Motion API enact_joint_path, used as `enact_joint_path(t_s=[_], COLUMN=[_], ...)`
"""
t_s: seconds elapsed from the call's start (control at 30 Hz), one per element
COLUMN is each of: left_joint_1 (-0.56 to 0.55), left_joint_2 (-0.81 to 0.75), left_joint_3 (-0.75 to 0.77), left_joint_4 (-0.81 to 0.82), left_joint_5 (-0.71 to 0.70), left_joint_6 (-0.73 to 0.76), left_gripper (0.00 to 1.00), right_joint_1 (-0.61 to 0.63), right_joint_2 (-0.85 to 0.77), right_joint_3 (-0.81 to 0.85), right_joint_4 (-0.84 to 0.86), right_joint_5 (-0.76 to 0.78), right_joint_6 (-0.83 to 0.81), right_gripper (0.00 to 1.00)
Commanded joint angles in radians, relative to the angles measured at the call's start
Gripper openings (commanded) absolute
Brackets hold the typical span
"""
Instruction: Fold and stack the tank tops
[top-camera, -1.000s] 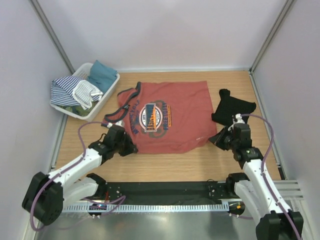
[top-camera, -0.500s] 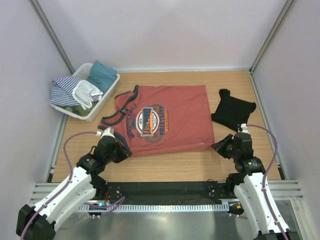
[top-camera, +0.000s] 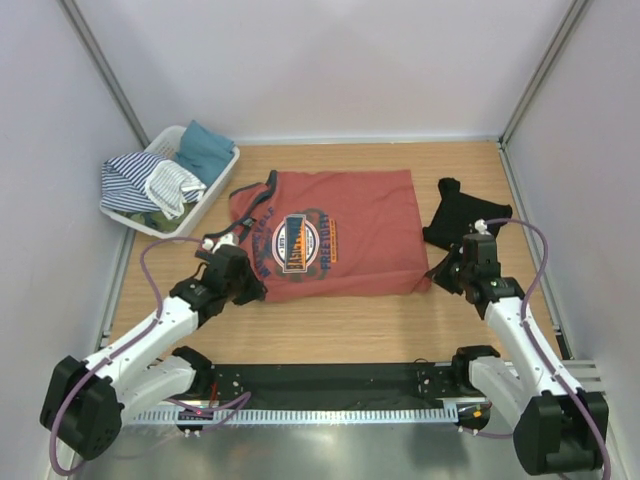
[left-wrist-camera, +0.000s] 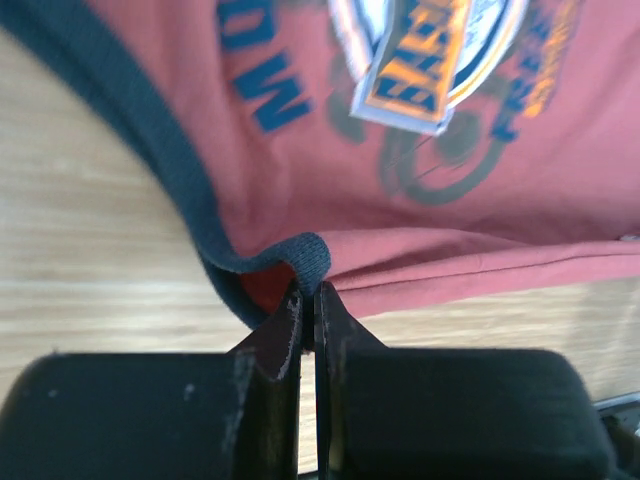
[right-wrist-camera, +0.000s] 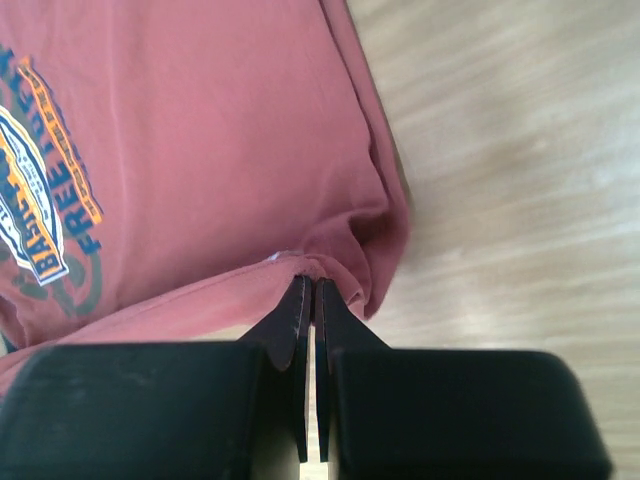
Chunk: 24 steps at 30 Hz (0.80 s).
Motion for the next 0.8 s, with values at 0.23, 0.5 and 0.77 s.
enact_joint_path(t_s=[0.23,0.5,0.77], left_joint_1=[0.046,0.123,0.160], left_joint_2=[0.157,0.300,0.395], left_joint_3=[0.192,0.244,0.293], left_joint_4=[0.039,0.105,0.139], left_joint_5=[-0.079,-0.041,-0.031], left_joint_6=[0.088,0.115,0.157], left_gripper=[0.00,0.00,0.00], right_joint_1=[-0.001,0.000,0.000], right_joint_2=[0.222,0.403,0.547], right_joint_3=[0.197,0.335,0.398], right_joint_4=[0.074,0.075,0.098], right_joint_5=[0.126,0.129,0.110], right_joint_6=[-0.141,-0.185,-0.190], right_gripper=[0.03,0.02,0.01])
